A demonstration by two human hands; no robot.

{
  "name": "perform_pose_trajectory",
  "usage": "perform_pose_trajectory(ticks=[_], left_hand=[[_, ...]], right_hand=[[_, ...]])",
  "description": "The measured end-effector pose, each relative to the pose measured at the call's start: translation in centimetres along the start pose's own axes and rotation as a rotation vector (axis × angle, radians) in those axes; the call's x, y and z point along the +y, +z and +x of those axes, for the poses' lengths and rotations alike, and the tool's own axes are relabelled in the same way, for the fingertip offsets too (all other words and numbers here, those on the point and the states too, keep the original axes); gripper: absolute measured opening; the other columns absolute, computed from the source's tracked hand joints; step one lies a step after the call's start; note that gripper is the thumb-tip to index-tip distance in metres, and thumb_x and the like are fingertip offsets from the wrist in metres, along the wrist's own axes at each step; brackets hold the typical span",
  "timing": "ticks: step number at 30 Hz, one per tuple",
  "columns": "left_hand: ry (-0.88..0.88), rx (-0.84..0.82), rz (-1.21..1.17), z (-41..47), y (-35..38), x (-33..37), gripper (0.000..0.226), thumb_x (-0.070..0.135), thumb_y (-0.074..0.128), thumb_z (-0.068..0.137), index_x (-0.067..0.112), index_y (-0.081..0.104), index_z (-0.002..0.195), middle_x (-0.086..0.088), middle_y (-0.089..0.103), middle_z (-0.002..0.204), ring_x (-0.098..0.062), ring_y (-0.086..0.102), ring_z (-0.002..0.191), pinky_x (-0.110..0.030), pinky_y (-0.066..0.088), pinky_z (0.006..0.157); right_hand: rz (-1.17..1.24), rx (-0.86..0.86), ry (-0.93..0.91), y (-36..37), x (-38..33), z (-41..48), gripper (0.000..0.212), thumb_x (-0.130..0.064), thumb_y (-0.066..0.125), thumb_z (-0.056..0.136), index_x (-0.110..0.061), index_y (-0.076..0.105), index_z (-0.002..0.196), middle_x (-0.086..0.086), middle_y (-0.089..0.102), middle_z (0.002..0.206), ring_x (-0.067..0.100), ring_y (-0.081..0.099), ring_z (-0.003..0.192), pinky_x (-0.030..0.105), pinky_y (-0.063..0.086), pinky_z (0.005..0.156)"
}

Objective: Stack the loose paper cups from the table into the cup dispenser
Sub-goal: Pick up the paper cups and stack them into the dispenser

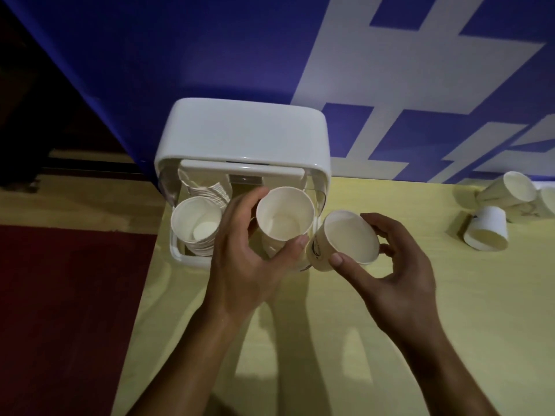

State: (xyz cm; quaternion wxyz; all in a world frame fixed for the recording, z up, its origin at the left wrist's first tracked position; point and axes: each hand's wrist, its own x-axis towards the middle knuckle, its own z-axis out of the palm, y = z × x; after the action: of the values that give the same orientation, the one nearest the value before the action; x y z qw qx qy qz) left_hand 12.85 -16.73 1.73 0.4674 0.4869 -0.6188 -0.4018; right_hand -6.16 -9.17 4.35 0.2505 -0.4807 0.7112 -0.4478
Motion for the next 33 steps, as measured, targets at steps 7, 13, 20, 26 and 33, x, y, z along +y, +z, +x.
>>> perform_pose_trajectory(ticks=[7,13,20,26,33], left_hand=[[-0.048,-0.113,0.209,-0.3,0.5,-3.2,0.073,0.049,0.081,0.072,0.025,0.057,0.137,0.009,0.057,0.133,-0.014,0.055,0.126,-0.042,0.051,0.101],[-0.196,-0.166,0.137,-0.5,1.1,-4.6,0.077,0.05,0.085,0.068,0.039,0.052,0.137,0.015,0.057,0.134,-0.012,0.056,0.127,-0.044,0.053,0.102],[-0.196,-0.092,-0.031,-0.7,-0.4,-2.1,0.055,0.034,0.063,0.093,0.031,0.05,0.147,0.016,0.058,0.143,-0.003,0.053,0.135,-0.026,0.046,0.108],[-0.134,-0.024,-0.048,0.4,0.1,1.0,0.029,0.033,0.045,0.104,0.038,0.063,0.127,0.027,0.067,0.123,0.003,0.06,0.121,-0.008,0.044,0.092],[-0.175,-0.017,0.07,0.4,1.0,-1.2,0.033,0.022,0.043,0.102,0.034,0.067,0.12,0.025,0.067,0.123,0.008,0.057,0.121,-0.009,0.042,0.098]], right_hand=[[0.014,0.017,0.001,0.3,0.2,0.4,0.062,-0.067,0.078,0.066,-0.042,0.061,0.121,-0.029,0.065,0.121,0.003,0.063,0.111,0.017,0.049,0.084],[0.038,0.025,-0.021,0.5,-0.1,1.0,0.058,-0.056,0.085,0.071,-0.036,0.062,0.121,-0.027,0.066,0.118,0.002,0.063,0.111,0.008,0.046,0.083],[0.09,0.022,-0.101,2.2,-2.2,1.6,0.057,-0.045,0.089,0.073,-0.037,0.061,0.122,-0.025,0.066,0.121,0.004,0.063,0.113,0.009,0.046,0.084],[0.062,-0.054,-0.098,5.9,-1.7,1.8,0.071,-0.049,0.091,0.073,-0.023,0.063,0.132,-0.013,0.068,0.126,0.008,0.063,0.119,0.024,0.053,0.092],[-0.089,-0.072,-0.157,7.7,1.2,2.0,0.072,-0.057,0.084,0.075,-0.018,0.065,0.132,-0.01,0.068,0.125,0.004,0.06,0.117,0.018,0.045,0.099]])
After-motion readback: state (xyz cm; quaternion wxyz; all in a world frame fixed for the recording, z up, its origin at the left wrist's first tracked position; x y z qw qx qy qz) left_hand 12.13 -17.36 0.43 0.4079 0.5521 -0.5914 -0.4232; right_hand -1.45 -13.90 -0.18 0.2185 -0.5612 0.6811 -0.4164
